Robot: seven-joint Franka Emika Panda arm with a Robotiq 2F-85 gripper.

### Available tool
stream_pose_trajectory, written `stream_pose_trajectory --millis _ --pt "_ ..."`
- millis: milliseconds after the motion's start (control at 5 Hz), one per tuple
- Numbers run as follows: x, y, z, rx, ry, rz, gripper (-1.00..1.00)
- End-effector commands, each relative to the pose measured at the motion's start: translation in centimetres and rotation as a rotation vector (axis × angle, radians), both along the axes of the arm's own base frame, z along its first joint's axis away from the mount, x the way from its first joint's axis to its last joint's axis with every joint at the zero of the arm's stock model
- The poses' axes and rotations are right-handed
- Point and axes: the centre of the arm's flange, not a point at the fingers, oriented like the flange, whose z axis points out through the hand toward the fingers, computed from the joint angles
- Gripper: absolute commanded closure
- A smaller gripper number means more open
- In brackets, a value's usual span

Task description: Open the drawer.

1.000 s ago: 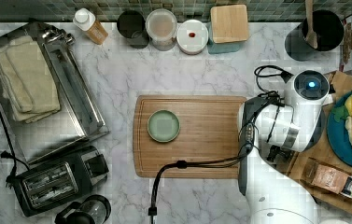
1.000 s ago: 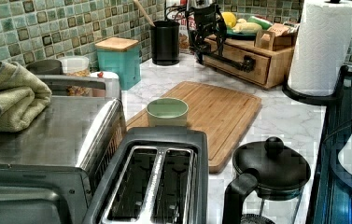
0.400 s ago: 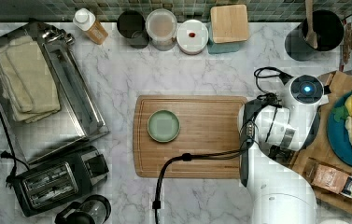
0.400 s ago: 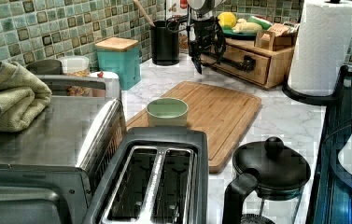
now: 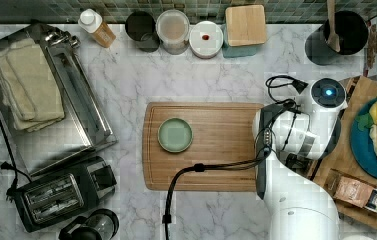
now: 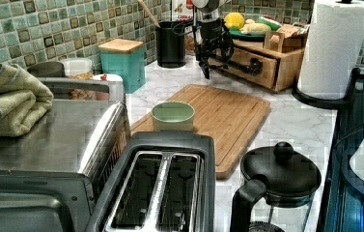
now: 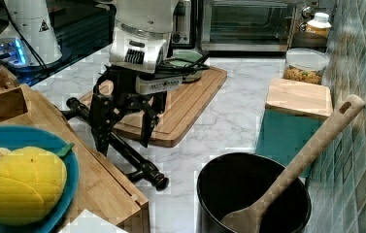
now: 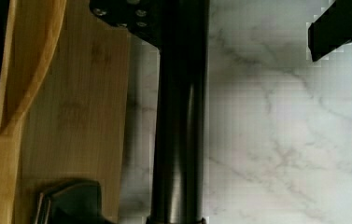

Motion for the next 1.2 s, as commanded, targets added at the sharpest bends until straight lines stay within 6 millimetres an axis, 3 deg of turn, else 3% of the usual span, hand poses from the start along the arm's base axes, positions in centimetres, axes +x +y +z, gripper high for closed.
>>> stream_pose_trajectory --millis 200,400,600,1000,1200 --pt "5.7 18.0 5.2 0.111 -0.201 -0.020 -1.00" --pt "7.0 22.2 5.2 0.159 -0.242 -0.079 -1.00" --pt "6.4 25.2 5.7 0.193 -0.292 -0.117 -1.00" --pt "6.2 28.2 7.3 0.241 -0.359 -0.144 -1.00" --pt "5.9 27.7 7.8 0.286 -0.402 -0.101 -1.00"
